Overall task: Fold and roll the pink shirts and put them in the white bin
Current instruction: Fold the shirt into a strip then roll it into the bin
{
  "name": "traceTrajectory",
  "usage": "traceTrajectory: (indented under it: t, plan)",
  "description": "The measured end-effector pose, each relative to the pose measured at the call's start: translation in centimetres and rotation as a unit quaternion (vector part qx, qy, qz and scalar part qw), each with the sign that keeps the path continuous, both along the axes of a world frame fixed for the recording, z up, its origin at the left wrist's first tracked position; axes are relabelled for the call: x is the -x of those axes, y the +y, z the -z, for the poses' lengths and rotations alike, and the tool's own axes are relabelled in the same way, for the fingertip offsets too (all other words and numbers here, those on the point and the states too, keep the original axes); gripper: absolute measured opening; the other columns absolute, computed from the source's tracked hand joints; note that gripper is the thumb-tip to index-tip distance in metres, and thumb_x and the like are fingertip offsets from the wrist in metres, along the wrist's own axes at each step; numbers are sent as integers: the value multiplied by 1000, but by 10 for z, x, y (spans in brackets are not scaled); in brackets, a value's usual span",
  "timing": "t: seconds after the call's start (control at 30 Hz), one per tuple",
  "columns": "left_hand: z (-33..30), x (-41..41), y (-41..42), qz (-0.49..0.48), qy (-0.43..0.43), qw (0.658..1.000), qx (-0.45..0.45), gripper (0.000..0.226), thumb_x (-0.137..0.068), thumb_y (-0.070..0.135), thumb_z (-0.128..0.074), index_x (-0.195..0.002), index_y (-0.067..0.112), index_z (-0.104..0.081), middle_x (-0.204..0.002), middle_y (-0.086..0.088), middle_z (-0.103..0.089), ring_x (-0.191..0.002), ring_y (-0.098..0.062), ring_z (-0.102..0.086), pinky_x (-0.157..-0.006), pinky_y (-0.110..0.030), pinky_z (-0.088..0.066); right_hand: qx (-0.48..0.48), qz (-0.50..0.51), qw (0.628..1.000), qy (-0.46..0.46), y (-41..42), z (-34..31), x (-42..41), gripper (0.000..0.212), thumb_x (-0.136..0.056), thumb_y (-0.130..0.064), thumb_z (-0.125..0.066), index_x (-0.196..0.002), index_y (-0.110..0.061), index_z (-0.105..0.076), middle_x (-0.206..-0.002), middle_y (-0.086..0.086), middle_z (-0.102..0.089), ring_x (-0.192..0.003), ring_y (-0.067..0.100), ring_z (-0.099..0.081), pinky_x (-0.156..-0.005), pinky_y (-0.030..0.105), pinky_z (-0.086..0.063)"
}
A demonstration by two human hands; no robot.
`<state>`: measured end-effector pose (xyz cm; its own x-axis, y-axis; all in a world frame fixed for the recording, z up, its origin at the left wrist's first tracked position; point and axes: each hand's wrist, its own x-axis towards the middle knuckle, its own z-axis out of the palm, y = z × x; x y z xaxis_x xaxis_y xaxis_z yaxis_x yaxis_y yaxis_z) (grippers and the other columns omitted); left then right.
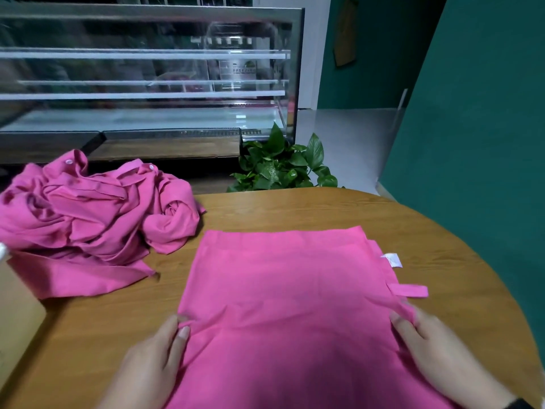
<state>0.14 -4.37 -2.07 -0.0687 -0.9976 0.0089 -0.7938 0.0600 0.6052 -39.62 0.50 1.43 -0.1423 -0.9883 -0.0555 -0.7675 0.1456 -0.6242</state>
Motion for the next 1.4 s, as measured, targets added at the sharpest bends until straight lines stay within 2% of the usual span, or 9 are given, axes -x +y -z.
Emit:
traceTrajectory:
  t: [0.13, 0.27, 0.4, 0.73, 0.93, 1.07, 1.17, 1.23, 1.4]
  plan:
    - [-49, 0, -21, -19, 73, 993, 95, 7, -96, 33, -51, -90, 32, -53, -72, 5, -65, -80, -23, -67, -69, -40, -41, 63, 33, 997, -25, -12, -44, 1, 37, -102, -18, -52, -97, -53, -64, -80, -32, -70, -84, -11, -65, -67, 1, -39]
    - [-62, 16, -110, -23, 17, 991, 131, 19, -102, 21, -51, -83, 16, -49, -84, -13, -66, -85, -35, -63, -67, -36, -34, 86, 50, 995, -23, -84, -66, 5, 31, -104, -21, -45, -96, -43, -65, -70, -27, -64, -73, -4, -59, -63, 11, -39]
    - [-16, 21, -157, -11, -32, 998, 54, 14, -101, 18, -54, -88, 11, -56, -92, -20, -69, -92, -38, -66, -68, -31, -33, -68, 44, 997, 16, -135, -20, 19, 25, -107, -26, -43, -96, -25, -66, -87, -2, -70, -82, 18, -66, -69, 30, -46]
    - [6, 22, -187, -29, -120, 988, 91, 19, -99, 29, -57, -104, 13, -66, -102, -18, -73, -98, -39, -67, -74, -41, -51, -77, 107, 989, 73, -167, 6, 30, 37, -107, -28, -45, -123, 0, -64, -119, 19, -68, -109, 34, -63, -87, 32, -45]
    - [-11, 26, -185, -8, -181, 975, 132, 19, -97, 30, -59, -108, 15, -61, -97, -16, -69, -89, -39, -66, -67, -40, -46, -14, 128, 965, 229, -172, 8, 19, 34, -99, -39, -58, -107, -6, -58, -93, 10, -65, -78, 27, -55, -69, 35, -46]
    - [-41, 66, -154, 117, -159, 944, 263, 34, -99, 31, -51, -122, 12, -66, -112, -11, -70, -102, -33, -66, -88, -44, -54, 213, 44, 951, 220, -154, -4, -27, 31, -100, -37, -55, -121, -15, -59, -117, 4, -60, -105, 23, -58, -94, 42, -48]
    - [-21, 101, -129, 221, -156, 955, 123, 64, -96, 54, -26, -139, 18, -56, -143, -4, -58, -131, -22, -53, -112, -35, -40, 84, -91, 976, 178, -146, 17, -78, 41, -106, -37, -40, -135, -13, -56, -140, 6, -57, -128, 23, -53, -111, 39, -39]
    - [5, 103, -122, 229, -211, 948, 62, 88, -87, 71, -2, -154, 24, -35, -161, 2, -33, -149, -15, -28, -123, -37, -22, -5, -107, 975, 195, -143, 40, -88, 58, -107, -47, -29, -156, -16, -31, -164, 3, -29, -151, 19, -24, -124, 45, -18]
    - [22, 82, -127, 174, -248, 952, 46, 76, -91, 67, -3, -159, 33, -15, -166, 10, -9, -154, -10, -5, -125, -42, -4, -18, -66, 969, 236, -145, 50, -47, 71, -101, -64, -10, -161, -26, -13, -169, -7, -7, -155, 13, -4, -126, 48, -5]
